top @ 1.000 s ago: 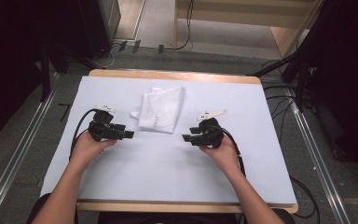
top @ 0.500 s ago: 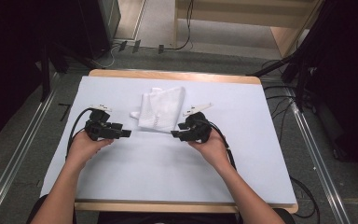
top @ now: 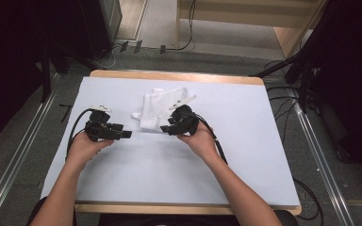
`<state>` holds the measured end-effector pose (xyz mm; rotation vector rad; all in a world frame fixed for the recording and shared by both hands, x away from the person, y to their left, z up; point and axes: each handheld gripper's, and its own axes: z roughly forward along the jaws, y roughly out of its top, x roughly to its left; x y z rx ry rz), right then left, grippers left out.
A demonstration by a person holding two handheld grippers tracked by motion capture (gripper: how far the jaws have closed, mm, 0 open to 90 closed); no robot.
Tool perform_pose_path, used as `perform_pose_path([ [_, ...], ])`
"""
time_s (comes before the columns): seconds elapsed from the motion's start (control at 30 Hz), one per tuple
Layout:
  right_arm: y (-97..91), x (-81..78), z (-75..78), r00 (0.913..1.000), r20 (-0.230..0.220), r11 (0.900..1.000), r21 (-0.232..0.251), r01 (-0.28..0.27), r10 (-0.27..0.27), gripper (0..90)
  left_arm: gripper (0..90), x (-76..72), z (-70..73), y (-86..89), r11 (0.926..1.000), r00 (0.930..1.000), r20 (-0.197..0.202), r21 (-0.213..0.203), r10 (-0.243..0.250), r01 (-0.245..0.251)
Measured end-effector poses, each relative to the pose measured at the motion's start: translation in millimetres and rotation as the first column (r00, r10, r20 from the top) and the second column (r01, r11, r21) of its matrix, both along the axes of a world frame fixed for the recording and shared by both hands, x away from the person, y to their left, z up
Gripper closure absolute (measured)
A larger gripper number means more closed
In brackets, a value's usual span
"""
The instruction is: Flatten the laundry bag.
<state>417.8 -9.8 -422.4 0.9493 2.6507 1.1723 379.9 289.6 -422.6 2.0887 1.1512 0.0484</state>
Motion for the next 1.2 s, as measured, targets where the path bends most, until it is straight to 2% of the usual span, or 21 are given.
perform_pose_path([
  [0.1, 8.0, 6.2, -1.8, 1.0000, -0.006, 1.0000, -0.009, 0.000, 0.000, 52.7, 39.3, 0.0, -0.1, 2.5, 1.0000, 1.0000, -0.002, 0.006, -0.002, 0.002],
  [0.27, 20.0, 13.6, -0.3, 0.9999, 0.016, 1.0000, -0.008, -0.005, 0.005, 49.8, 39.3, -0.3, 1.4, 9.2, 0.9999, 1.0000, 0.003, 0.009, 0.009, -0.009],
  [0.37, 27.1, 18.9, -3.2, 0.9998, 0.018, 1.0000, -0.004, 0.002, -0.002, 45.8, 39.3, -0.8, 2.2, 14.6, 0.9997, 0.9997, 0.006, 0.003, 0.025, -0.025],
  [0.43, 32.6, 21.1, -5.1, 1.0000, -0.004, 0.9999, -0.012, -0.001, 0.001, 44.1, 39.3, -0.8, 2.7, 17.3, 0.9995, 0.9995, 0.006, 0.001, 0.030, -0.030],
  [0.6, 55.4, 22.9, -6.4, 0.9996, 0.015, 0.9994, -0.027, -0.024, 0.025, 37.4, 39.3, -0.2, 3.2, 20.3, 0.9993, 0.9993, 0.008, -0.001, 0.036, -0.036],
  [0.67, 62.6, 26.4, -10.0, 0.9995, 0.005, 0.9986, -0.042, -0.032, 0.032, 35.4, 39.3, -0.1, 3.1, 20.3, 0.9994, 0.9994, 0.009, 0.002, 0.034, -0.034],
  [0.83, 72.5, 33.2, -20.9, 0.9997, 0.001, 0.9990, -0.038, -0.024, 0.024, 32.6, 39.3, 0.1, 2.9, 21.1, 0.9992, 0.9992, 0.006, 0.002, 0.039, -0.039],
  [0.87, 76.3, 34.5, -28.7, 0.9997, -0.014, 0.9986, -0.049, -0.021, 0.021, 31.8, 39.3, 0.1, 2.8, 21.8, 0.9992, 0.9992, 0.005, -0.001, 0.039, -0.039],
  [0.97, 79.3, 33.9, -34.9, 0.9997, -0.005, 0.9973, -0.070, -0.023, 0.022, 31.6, 39.3, 0.3, 2.5, 22.3, 0.9991, 0.9991, 0.004, -0.002, 0.042, -0.042],
  [1.0, 81.2, 30.9, -37.5, 0.9992, 0.031, 0.9970, -0.074, -0.021, 0.024, 32.3, 39.3, 0.4, 2.3, 22.3, 0.9992, 0.9992, 0.004, 0.000, 0.040, -0.040],
  [1.03, 81.4, 29.8, -38.5, 0.9984, 0.048, 0.9968, -0.077, -0.024, 0.028, 34.7, 39.3, 0.5, 2.1, 22.0, 0.9992, 0.9992, 0.004, 0.000, 0.039, -0.039],
  [1.13, 82.4, 21.9, -42.3, 0.9887, 0.148, 0.9934, -0.115, -0.003, 0.020, 46.5, 39.3, 1.1, 0.4, 21.1, 0.9992, 0.9992, 0.000, 0.006, 0.039, -0.039],
  [1.17, 82.4, 21.9, -42.3, 0.9887, 0.148, 0.9934, -0.115, -0.003, 0.020, 46.5, 39.3, 1.1, 0.4, 21.1, 0.9992, 0.9992, 0.000, 0.006, 0.039, -0.039],
  [1.2, 82.0, 21.4, -42.8, 0.9890, 0.147, 0.9946, -0.103, 0.008, 0.007, 51.2, 39.3, 1.2, 0.1, 21.2, 0.9992, 0.9992, -0.002, 0.007, 0.039, -0.039],
])
